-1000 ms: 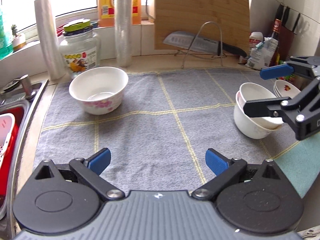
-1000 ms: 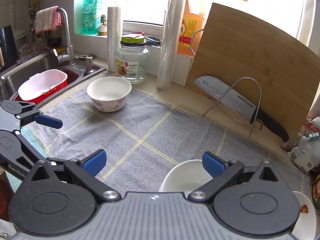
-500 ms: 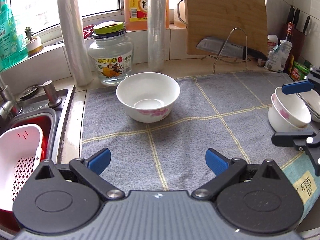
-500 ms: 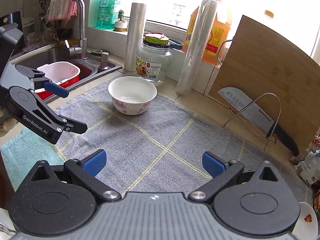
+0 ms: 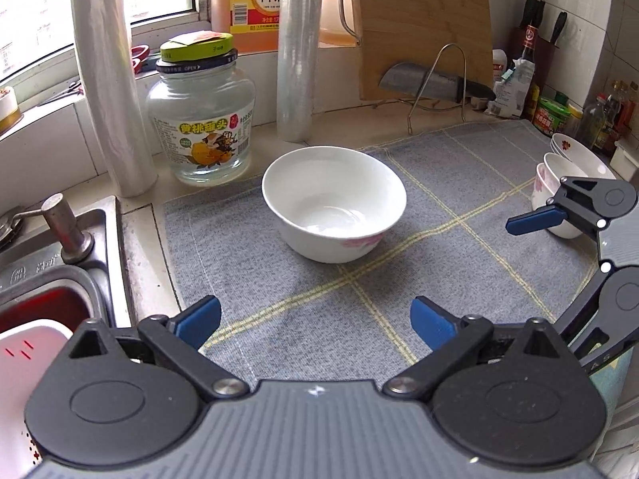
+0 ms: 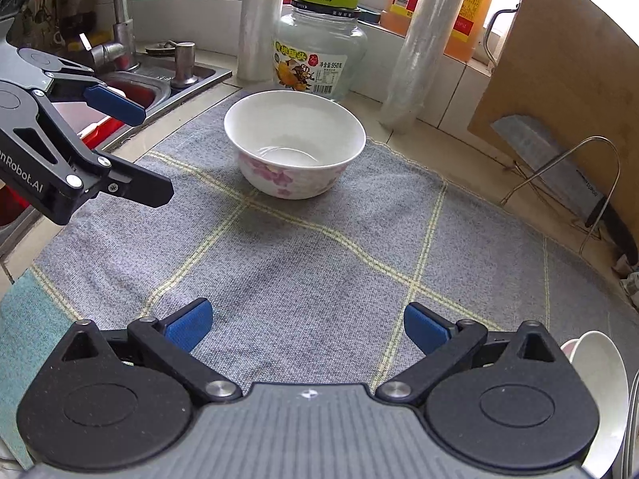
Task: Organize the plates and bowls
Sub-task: 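Move the left gripper toward the pink-print bowl by the jar while the right gripper approaches it, then grasp the pink-print bowl's rim with both grippers from opposite sides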
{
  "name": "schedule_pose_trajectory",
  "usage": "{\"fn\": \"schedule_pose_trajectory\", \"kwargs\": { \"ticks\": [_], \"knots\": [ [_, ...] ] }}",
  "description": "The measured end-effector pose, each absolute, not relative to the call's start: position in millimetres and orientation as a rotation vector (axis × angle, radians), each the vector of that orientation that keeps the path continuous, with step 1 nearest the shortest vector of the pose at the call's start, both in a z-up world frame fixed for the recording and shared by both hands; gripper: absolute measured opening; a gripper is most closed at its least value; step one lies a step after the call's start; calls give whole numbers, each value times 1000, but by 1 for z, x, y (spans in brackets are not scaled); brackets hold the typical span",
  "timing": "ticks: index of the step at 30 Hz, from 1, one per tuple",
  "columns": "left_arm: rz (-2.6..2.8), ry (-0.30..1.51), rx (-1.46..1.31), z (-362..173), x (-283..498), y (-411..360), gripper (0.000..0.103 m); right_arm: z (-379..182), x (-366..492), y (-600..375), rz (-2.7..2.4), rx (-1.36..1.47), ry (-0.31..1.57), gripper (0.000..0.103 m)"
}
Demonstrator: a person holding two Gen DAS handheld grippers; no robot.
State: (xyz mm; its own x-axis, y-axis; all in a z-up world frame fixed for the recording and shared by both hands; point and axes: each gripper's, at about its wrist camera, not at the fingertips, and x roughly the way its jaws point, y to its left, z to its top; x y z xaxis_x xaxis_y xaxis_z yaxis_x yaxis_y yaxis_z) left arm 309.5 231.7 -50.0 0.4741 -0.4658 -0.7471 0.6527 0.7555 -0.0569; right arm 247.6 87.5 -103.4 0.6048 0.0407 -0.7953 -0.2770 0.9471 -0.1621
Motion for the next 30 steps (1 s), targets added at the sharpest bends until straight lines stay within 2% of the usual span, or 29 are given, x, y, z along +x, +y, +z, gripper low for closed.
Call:
{"fn": "schedule_pose_trajectory", "kwargs": {
  "ticks": [18, 30],
  "knots": [
    [-840, 889, 407, -69, 356, 208, 100, -126, 306, 83, 314, -265, 912, 103],
    [-966, 833, 564, -71, 375, 195, 100, -104, 331, 85, 389, -391, 830, 103]
  ]
}}
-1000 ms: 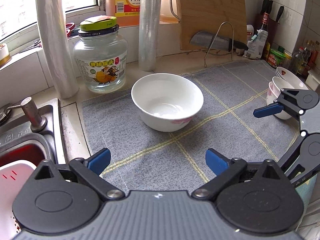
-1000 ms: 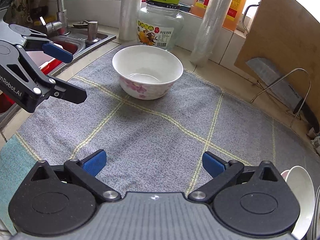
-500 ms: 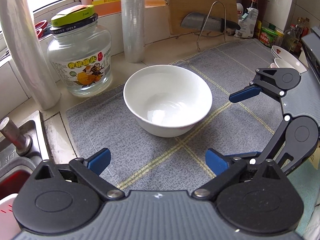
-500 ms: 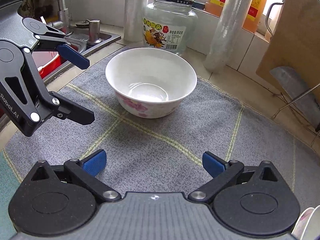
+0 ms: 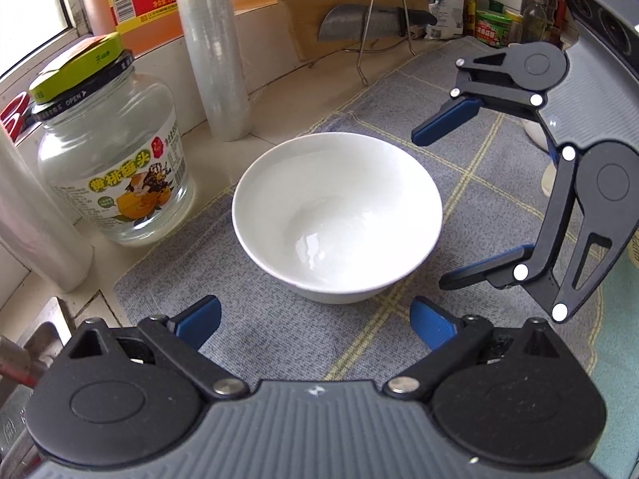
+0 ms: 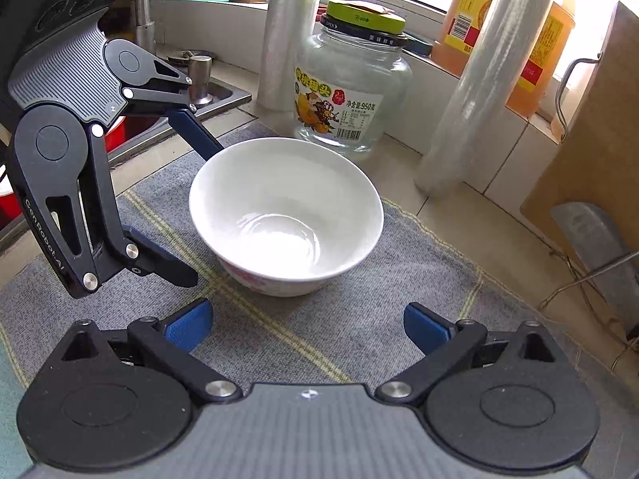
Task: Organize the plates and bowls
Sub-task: 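Grasp the pink-print bowl's rim with both grippers from opposite sides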
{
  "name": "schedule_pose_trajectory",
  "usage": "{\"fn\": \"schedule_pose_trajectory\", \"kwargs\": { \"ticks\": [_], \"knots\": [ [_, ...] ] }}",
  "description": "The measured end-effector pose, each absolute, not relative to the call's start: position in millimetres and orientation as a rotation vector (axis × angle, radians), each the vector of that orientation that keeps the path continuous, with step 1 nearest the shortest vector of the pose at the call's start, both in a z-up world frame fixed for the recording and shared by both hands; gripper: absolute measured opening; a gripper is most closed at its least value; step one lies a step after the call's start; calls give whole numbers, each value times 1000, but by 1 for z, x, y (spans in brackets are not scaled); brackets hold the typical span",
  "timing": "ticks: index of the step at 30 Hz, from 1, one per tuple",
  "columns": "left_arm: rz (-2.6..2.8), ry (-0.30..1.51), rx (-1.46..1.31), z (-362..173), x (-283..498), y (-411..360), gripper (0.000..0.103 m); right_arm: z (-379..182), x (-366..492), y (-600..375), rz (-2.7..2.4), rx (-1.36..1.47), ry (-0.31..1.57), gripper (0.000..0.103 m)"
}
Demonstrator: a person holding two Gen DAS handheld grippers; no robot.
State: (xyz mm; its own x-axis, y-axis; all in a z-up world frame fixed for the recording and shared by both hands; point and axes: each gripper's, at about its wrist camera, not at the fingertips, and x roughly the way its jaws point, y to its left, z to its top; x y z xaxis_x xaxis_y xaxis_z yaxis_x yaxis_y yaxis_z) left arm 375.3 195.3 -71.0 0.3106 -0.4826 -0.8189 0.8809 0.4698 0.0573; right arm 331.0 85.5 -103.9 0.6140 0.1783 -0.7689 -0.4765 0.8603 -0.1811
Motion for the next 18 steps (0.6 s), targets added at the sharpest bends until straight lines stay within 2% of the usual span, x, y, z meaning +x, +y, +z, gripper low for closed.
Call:
{"fn": "schedule_pose_trajectory", "kwargs": {
  "ticks": [8, 12, 18],
  "knots": [
    [-1067, 695, 693, -65, 379, 191, 99, -105, 349, 89, 472, -470, 827, 95],
    [-1138, 675, 709, -64, 380, 194, 95, -105, 356, 89, 507, -477, 830, 91],
    [-1237, 661, 706, -62, 388, 192, 93, -104, 359, 88, 565, -504, 829, 88]
  ]
}}
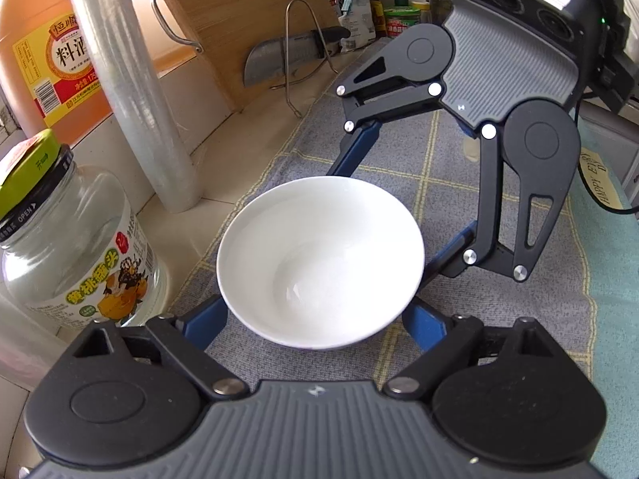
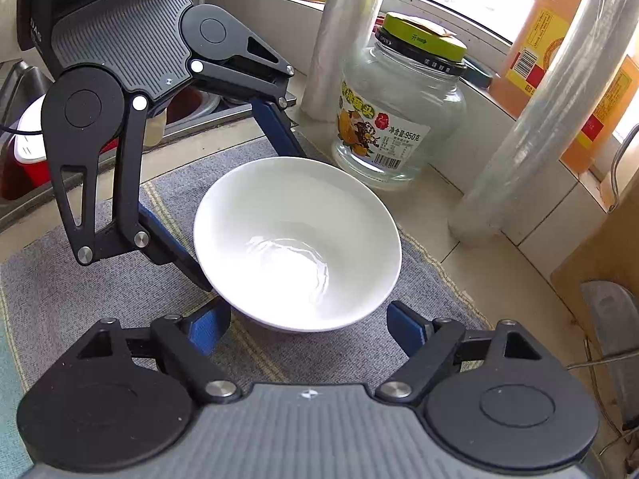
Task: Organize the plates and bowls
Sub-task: 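Grasp the pink-print bowl's rim with both grippers from opposite sides, then lift and carry the pink-print bowl with both grippers toward the nested bowls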
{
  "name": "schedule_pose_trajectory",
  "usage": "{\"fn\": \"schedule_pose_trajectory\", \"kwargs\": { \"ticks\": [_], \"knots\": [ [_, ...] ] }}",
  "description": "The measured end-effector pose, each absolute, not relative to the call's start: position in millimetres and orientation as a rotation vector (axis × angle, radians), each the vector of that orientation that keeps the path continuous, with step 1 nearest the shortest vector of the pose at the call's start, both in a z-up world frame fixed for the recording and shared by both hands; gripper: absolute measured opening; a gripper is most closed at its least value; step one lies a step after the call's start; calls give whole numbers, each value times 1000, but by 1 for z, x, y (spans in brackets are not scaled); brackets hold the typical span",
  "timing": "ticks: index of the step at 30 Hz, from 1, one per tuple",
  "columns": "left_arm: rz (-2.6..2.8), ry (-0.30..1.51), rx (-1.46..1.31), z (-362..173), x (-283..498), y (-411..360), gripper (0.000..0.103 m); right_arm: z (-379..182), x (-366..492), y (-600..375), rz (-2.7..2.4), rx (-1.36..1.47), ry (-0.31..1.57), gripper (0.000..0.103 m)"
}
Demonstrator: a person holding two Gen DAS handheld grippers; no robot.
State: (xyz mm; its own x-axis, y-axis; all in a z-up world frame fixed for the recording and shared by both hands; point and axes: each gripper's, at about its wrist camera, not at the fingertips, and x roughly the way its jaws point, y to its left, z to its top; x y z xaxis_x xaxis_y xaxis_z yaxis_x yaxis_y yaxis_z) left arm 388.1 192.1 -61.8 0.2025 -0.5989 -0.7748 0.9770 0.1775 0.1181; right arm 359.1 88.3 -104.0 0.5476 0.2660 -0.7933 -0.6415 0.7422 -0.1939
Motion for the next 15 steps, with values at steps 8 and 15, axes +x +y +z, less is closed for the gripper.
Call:
{"fn": "schedule_pose_trajectory", "kwargs": {
  "ticks": [8, 15],
  "knots": [
    [-1303, 638, 788, -66, 391, 189, 93, -104, 364, 85, 631, -512, 841, 88],
    [-1313, 630, 818, -67, 394, 191, 90, -103, 367, 87, 655, -538, 833, 86]
  ]
}}
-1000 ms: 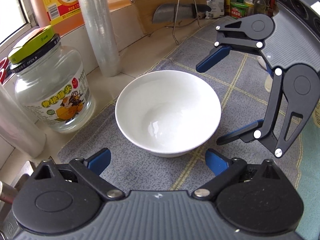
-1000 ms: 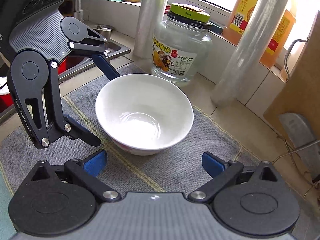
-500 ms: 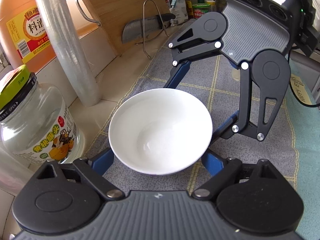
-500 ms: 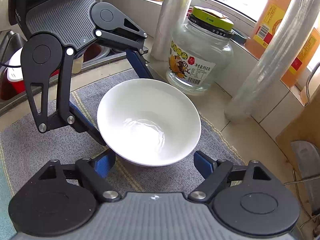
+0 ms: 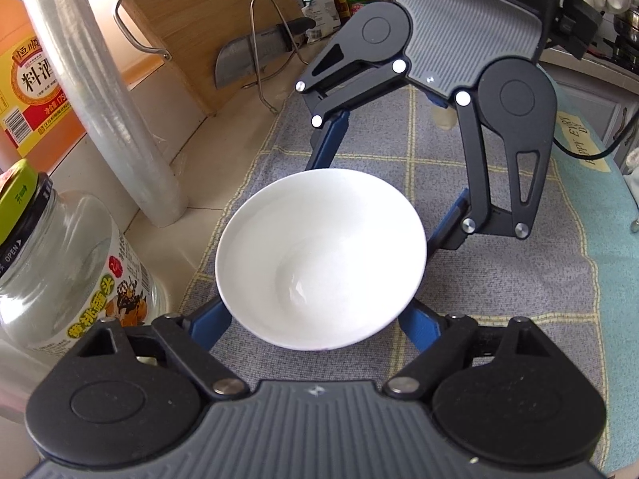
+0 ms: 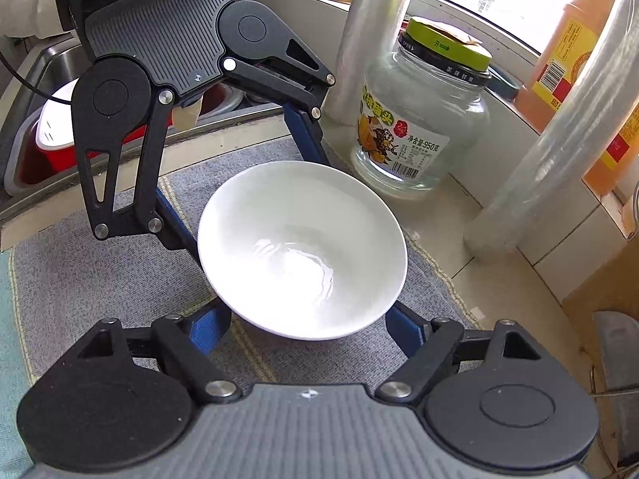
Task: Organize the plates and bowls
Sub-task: 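Lift and carry the pink-print bowl with both grippers toward the nested bowls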
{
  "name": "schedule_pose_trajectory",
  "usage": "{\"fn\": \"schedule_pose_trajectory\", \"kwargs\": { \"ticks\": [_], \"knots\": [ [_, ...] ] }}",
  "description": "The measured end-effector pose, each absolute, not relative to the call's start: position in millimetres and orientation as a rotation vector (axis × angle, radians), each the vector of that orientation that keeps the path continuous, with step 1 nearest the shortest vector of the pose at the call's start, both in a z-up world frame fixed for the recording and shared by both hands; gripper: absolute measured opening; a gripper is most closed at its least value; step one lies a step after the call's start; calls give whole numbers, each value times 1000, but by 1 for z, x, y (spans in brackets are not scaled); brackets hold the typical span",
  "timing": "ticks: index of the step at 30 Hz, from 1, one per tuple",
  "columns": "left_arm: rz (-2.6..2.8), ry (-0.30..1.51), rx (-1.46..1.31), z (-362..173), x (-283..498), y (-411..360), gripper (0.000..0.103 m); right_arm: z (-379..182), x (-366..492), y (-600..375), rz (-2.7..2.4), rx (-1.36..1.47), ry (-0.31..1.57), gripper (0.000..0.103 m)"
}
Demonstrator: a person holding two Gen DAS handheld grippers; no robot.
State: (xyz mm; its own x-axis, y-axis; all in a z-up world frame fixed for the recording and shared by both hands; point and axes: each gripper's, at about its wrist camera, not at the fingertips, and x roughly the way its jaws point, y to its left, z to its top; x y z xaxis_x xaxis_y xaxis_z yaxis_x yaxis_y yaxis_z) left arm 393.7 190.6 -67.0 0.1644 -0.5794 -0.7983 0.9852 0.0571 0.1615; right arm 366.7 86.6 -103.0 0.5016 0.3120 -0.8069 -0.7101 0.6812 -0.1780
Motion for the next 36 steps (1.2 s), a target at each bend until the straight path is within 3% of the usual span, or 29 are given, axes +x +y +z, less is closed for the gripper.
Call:
{"fn": "schedule_pose_trajectory", "kwargs": {
  "ticks": [15, 36],
  "knots": [
    [-1310, 609, 823, -54, 381, 187, 89, -88, 351, 84, 643, -528, 830, 85],
    [-1375, 551, 834, -14, 310, 177, 89, -47, 260, 84, 560, -526, 812, 85]
  ]
}}
